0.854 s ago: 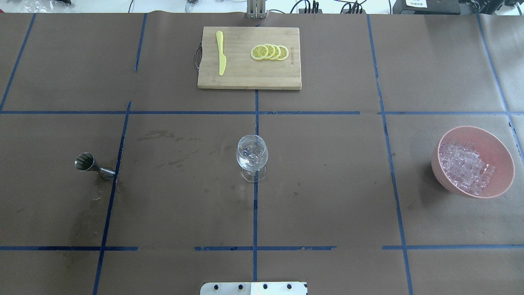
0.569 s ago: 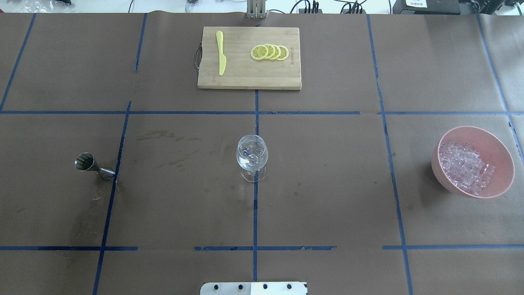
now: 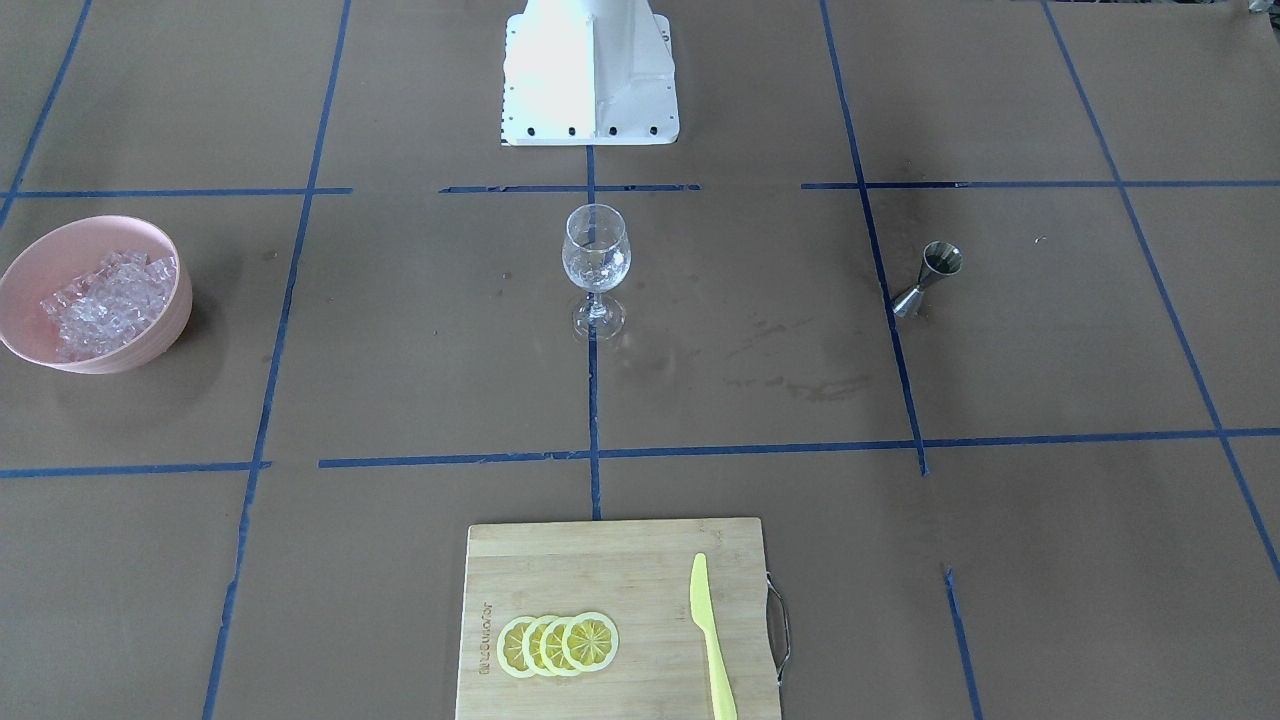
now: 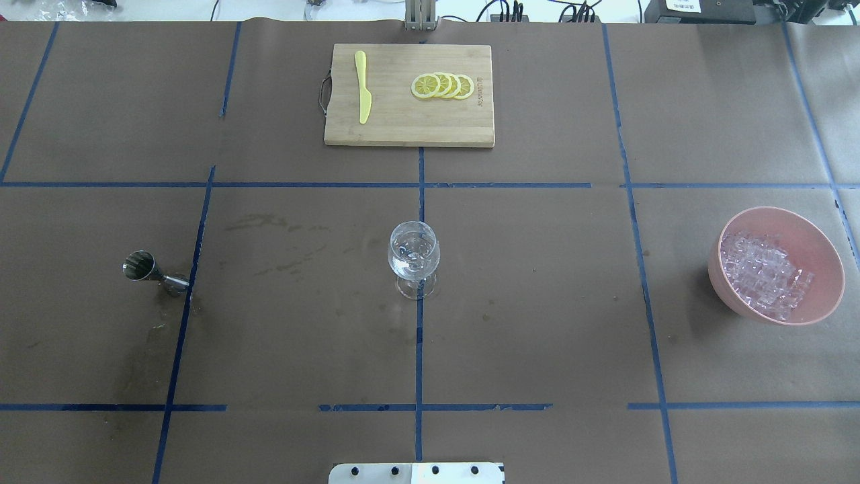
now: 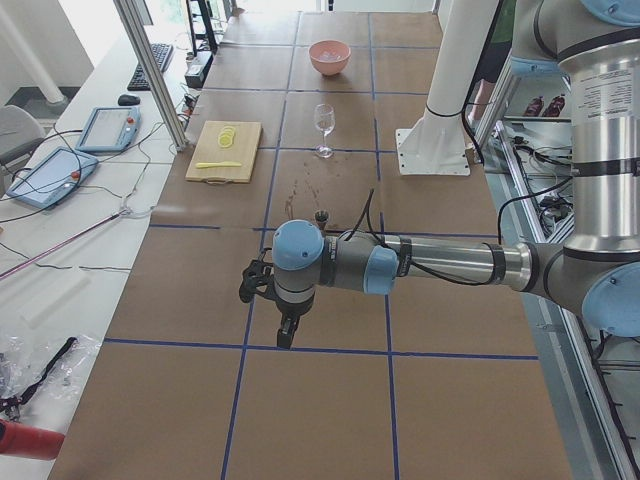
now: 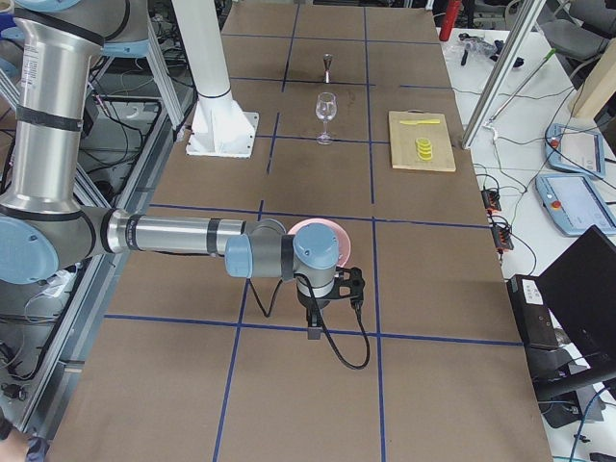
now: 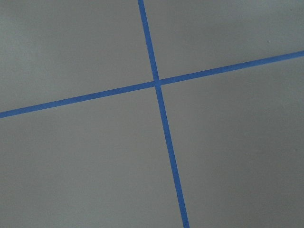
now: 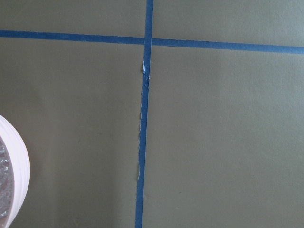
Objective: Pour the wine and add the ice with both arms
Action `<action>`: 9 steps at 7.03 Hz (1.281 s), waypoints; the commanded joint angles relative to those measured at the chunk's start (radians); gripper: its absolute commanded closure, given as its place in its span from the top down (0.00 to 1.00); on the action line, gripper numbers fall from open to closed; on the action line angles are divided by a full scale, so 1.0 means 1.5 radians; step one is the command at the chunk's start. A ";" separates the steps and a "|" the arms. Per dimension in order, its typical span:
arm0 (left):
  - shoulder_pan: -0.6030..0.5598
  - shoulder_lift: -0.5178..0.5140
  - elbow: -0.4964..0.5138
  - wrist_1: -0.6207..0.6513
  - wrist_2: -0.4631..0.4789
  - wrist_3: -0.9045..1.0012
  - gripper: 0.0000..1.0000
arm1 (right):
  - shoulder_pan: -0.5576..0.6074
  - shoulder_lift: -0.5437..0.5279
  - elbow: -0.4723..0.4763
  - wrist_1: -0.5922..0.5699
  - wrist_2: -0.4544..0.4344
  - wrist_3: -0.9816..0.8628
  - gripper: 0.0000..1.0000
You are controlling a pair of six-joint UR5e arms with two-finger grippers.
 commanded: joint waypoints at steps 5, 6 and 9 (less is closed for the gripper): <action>0.000 0.002 0.030 -0.323 -0.001 -0.008 1.00 | 0.000 0.001 -0.003 0.140 0.032 0.010 1.00; -0.001 0.010 0.058 -0.451 -0.006 -0.053 1.00 | 0.000 0.005 -0.003 0.140 0.033 0.010 1.00; 0.006 0.010 0.080 -0.650 -0.028 -0.137 1.00 | 0.000 0.006 -0.027 0.255 0.041 0.012 1.00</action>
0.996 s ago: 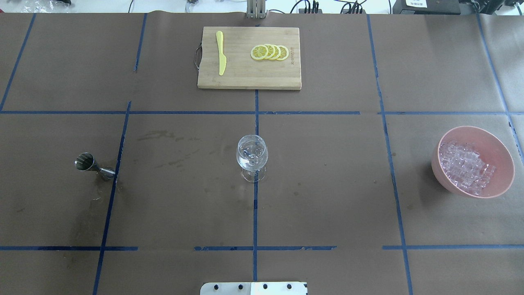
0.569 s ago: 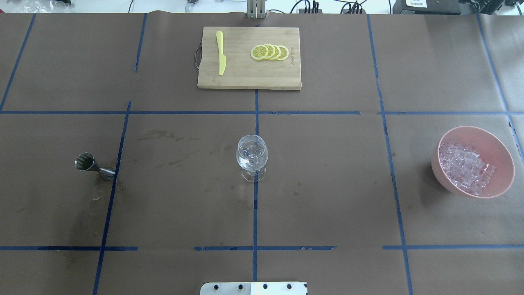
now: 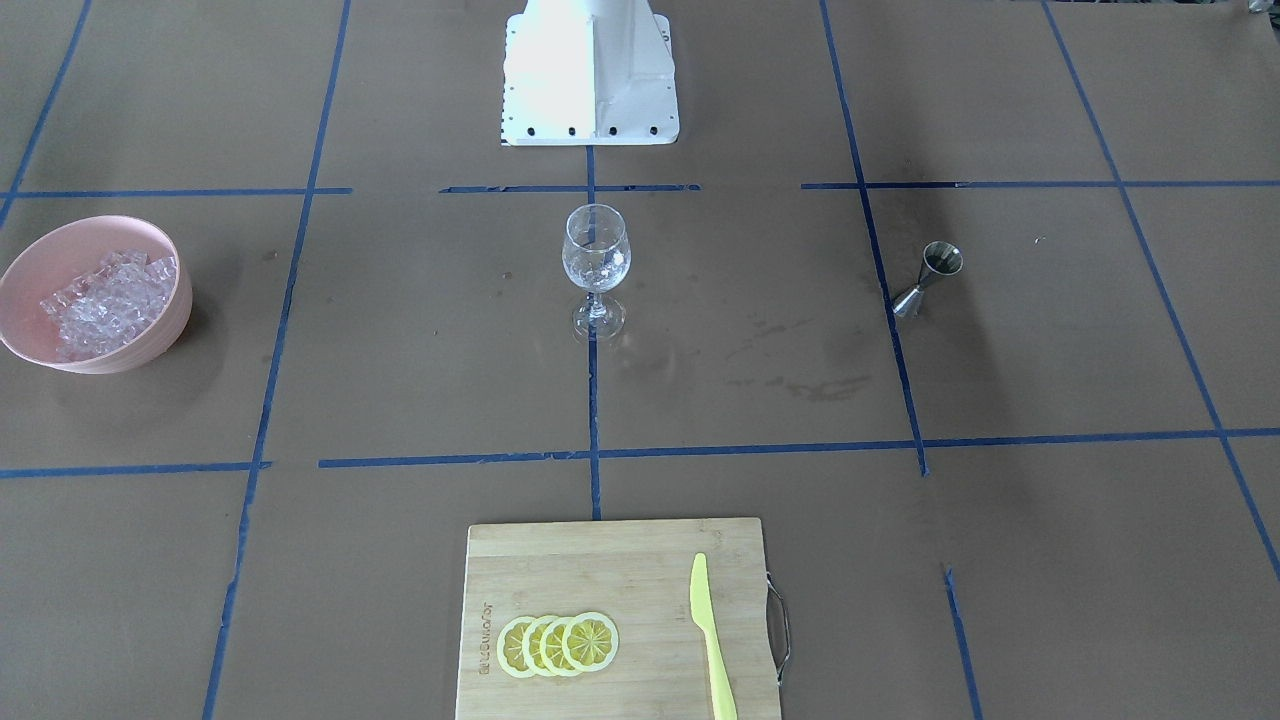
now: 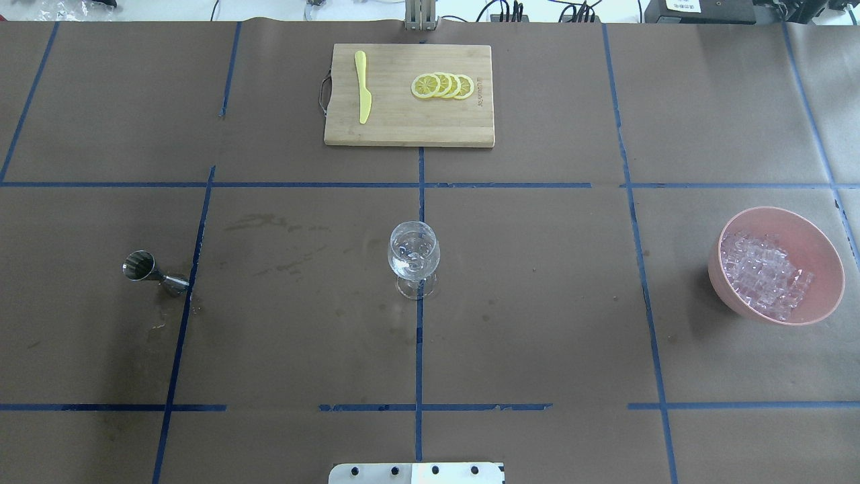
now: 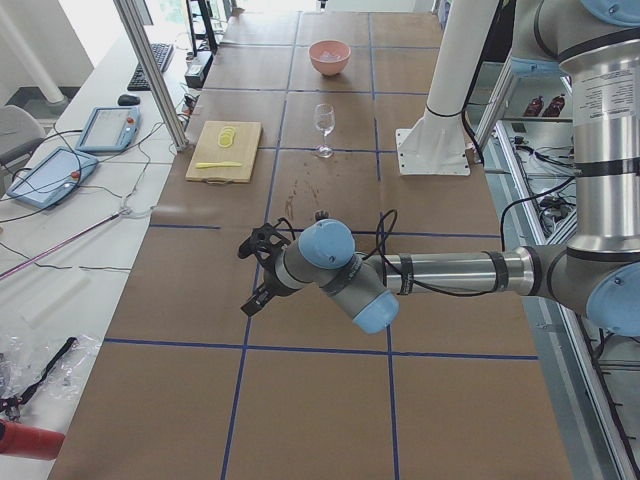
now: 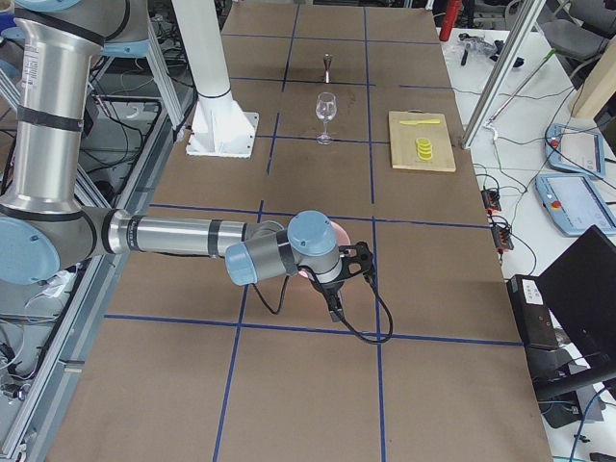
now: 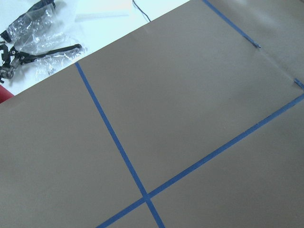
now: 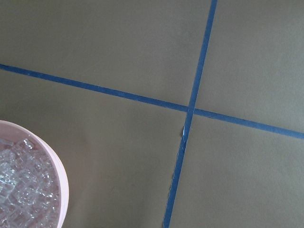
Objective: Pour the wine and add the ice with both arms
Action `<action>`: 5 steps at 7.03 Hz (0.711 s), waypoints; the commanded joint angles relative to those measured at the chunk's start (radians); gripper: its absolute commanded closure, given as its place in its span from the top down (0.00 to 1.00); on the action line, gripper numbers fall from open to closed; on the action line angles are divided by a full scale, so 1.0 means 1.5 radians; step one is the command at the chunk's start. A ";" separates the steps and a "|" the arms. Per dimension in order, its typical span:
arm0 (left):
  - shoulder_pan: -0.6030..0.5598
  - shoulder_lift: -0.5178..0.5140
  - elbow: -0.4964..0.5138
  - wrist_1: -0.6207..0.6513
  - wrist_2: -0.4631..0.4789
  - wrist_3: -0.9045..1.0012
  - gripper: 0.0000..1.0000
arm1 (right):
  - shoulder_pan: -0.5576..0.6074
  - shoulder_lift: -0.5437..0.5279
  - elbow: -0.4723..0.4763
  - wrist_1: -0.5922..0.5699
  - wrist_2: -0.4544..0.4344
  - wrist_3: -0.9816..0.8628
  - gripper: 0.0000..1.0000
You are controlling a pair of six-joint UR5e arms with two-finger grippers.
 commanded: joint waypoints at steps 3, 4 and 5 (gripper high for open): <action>0.156 -0.005 -0.069 -0.199 0.087 -0.301 1.00 | -0.001 0.002 -0.007 0.079 0.001 0.001 1.00; 0.235 -0.002 -0.106 -0.200 0.177 -0.398 1.00 | -0.001 0.001 -0.007 0.085 0.002 0.002 1.00; 0.329 0.002 -0.130 -0.200 0.303 -0.466 1.00 | -0.001 0.000 -0.009 0.084 0.002 0.002 1.00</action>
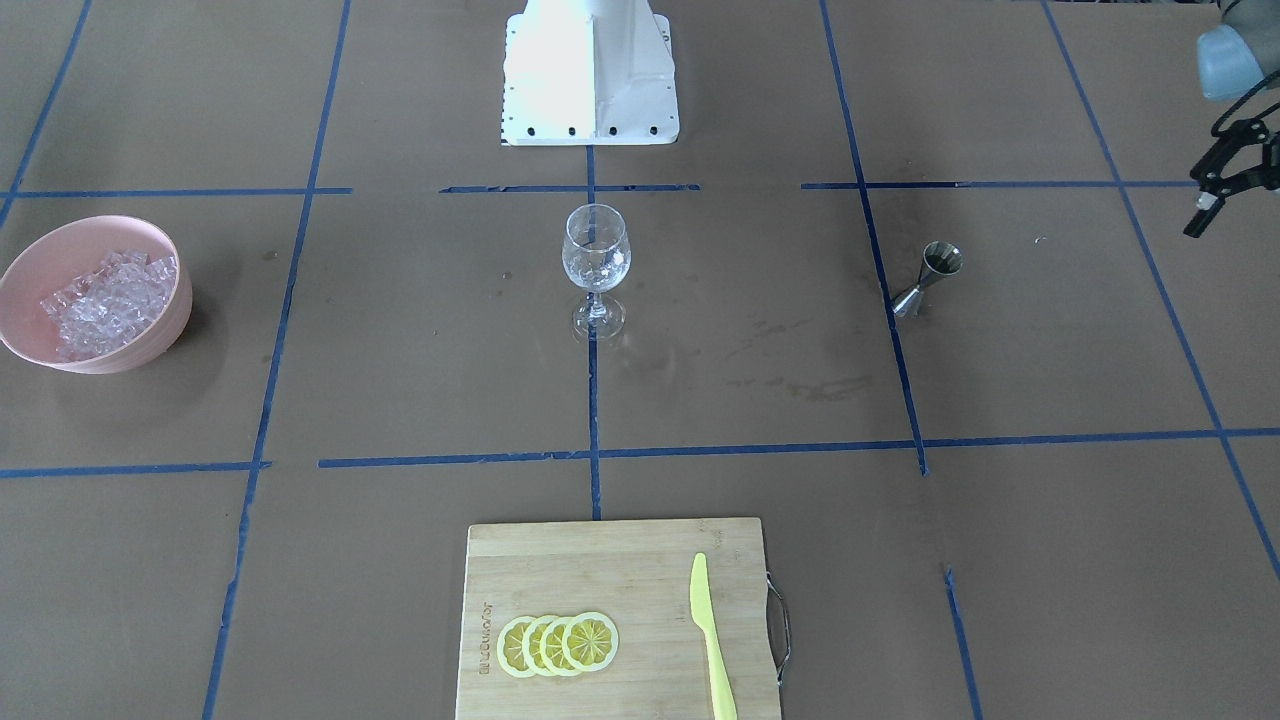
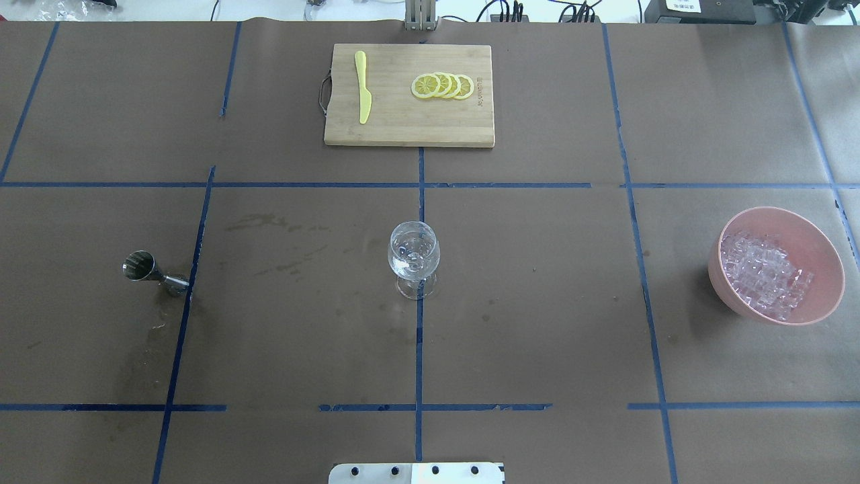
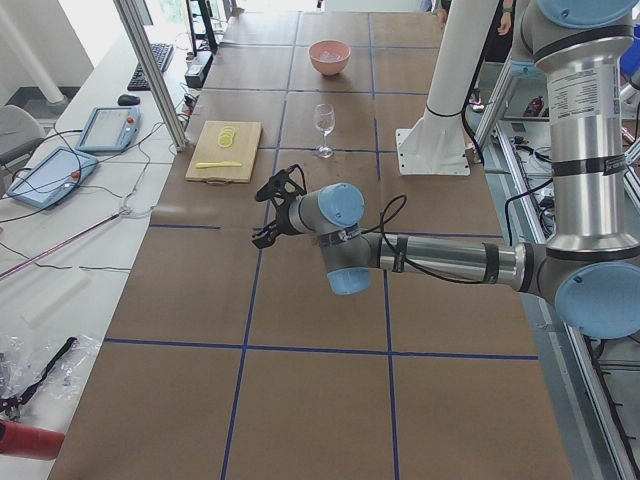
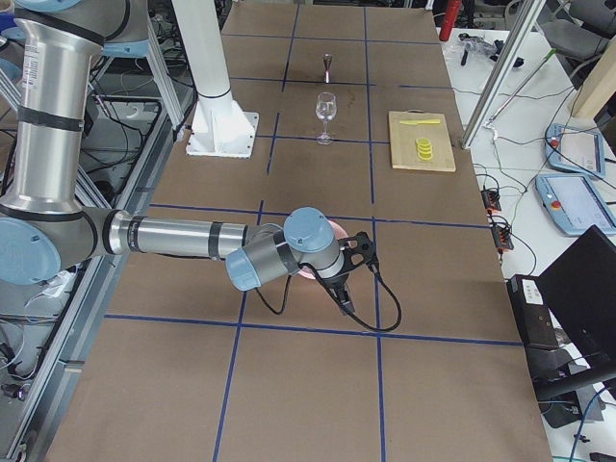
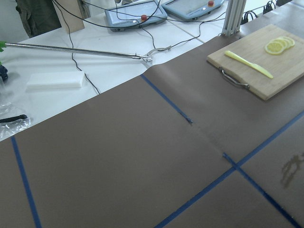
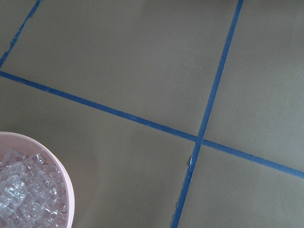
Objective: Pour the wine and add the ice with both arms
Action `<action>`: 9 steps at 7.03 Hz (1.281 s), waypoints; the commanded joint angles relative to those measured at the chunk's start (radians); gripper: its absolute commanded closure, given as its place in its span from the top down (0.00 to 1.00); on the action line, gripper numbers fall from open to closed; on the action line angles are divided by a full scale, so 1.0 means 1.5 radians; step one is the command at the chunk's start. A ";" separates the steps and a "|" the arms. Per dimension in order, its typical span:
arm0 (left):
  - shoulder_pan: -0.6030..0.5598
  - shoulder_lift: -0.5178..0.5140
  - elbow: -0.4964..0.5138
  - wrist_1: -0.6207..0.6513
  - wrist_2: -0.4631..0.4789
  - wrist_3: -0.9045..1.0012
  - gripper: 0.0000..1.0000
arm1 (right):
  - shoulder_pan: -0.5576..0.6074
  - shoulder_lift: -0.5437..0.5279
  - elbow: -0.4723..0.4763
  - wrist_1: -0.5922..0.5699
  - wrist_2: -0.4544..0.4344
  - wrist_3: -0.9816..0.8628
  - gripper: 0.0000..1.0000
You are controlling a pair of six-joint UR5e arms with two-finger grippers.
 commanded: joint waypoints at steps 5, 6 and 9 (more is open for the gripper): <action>0.491 0.074 -0.108 -0.001 0.700 -0.223 1.00 | 0.000 -0.003 -0.009 0.004 0.000 0.000 1.00; 0.558 0.075 -0.105 0.001 0.791 -0.244 1.00 | 0.000 -0.004 -0.011 0.004 0.000 0.000 1.00; 0.700 0.066 -0.044 0.002 0.993 -0.300 1.00 | 0.000 -0.006 -0.013 0.004 0.000 0.000 1.00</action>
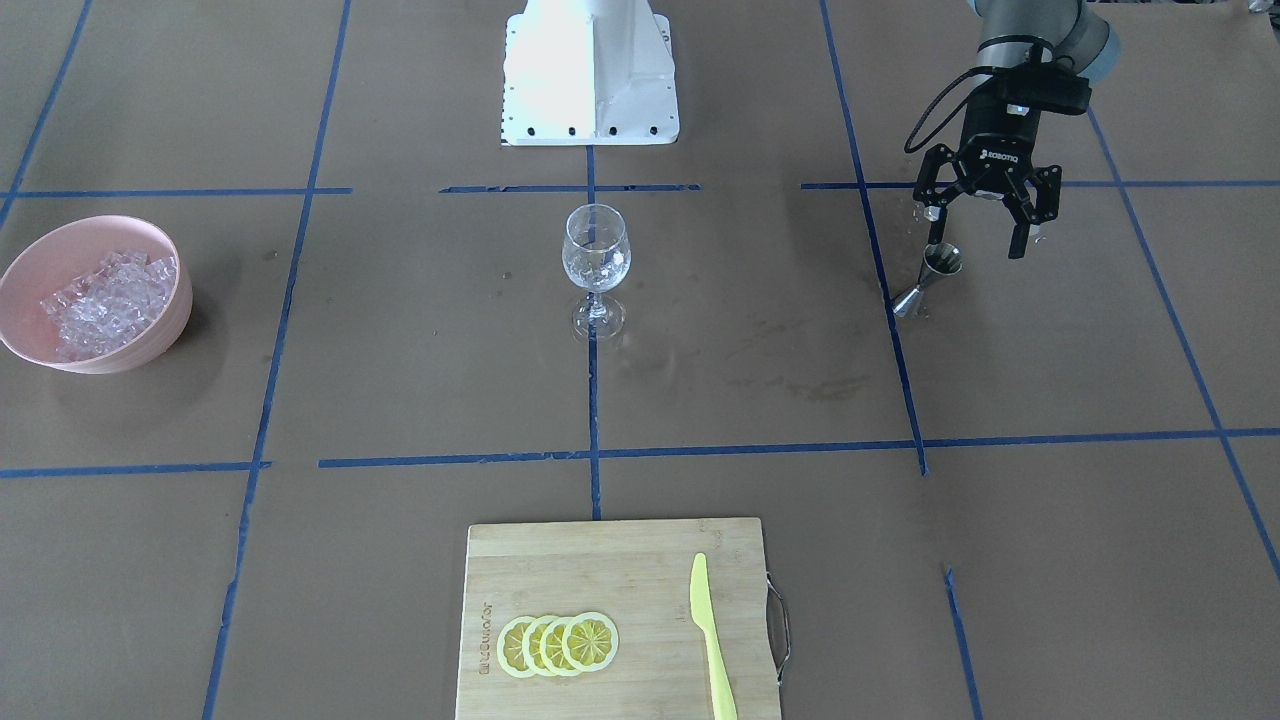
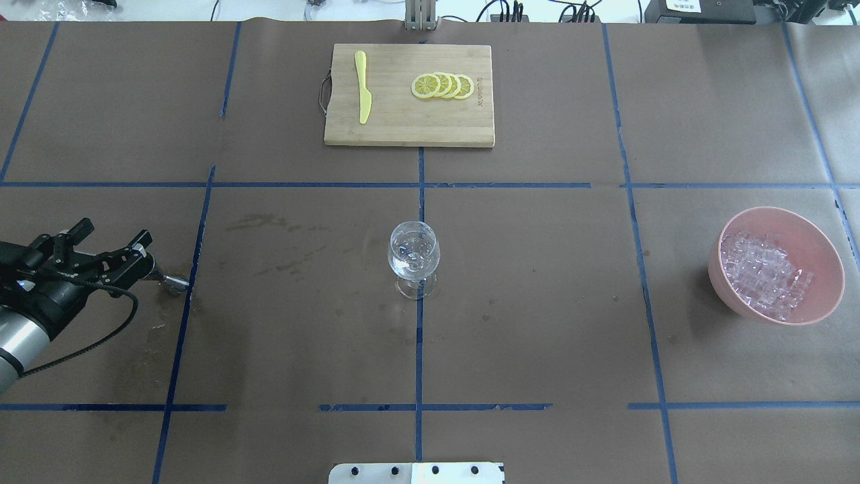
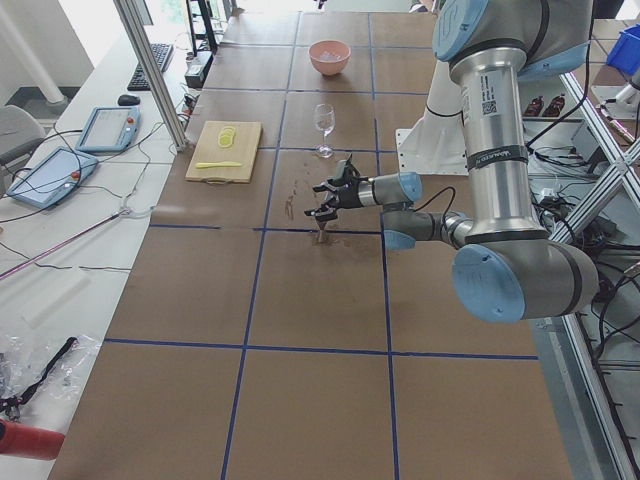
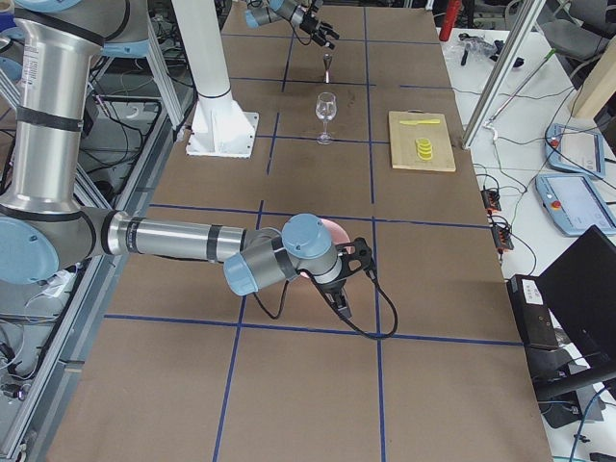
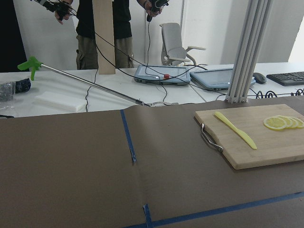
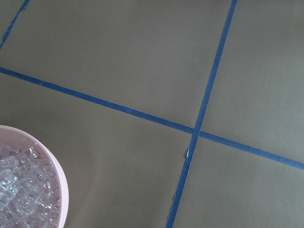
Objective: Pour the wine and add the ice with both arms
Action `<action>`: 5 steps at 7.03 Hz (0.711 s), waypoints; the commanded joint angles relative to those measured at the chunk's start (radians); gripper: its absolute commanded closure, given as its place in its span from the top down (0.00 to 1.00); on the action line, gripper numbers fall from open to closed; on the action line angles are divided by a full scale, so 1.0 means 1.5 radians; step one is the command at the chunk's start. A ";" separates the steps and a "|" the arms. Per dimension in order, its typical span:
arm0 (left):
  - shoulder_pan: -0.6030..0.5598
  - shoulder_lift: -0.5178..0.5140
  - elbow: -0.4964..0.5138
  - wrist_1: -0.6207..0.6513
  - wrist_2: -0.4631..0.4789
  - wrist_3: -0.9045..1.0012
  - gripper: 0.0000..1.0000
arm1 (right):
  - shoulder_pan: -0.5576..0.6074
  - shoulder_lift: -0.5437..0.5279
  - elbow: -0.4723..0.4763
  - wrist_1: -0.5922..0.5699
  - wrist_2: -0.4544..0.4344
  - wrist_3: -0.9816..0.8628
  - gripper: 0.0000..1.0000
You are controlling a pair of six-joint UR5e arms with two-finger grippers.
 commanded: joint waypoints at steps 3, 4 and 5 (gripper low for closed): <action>0.085 -0.056 0.097 -0.002 0.132 -0.040 1.00 | 0.000 -0.001 -0.001 0.000 0.000 0.000 1.00; 0.088 -0.073 0.129 -0.003 0.135 -0.053 1.00 | 0.000 -0.002 -0.001 0.000 0.000 0.000 1.00; 0.091 -0.084 0.152 -0.003 0.142 -0.055 1.00 | 0.000 -0.001 0.000 0.000 0.000 0.000 1.00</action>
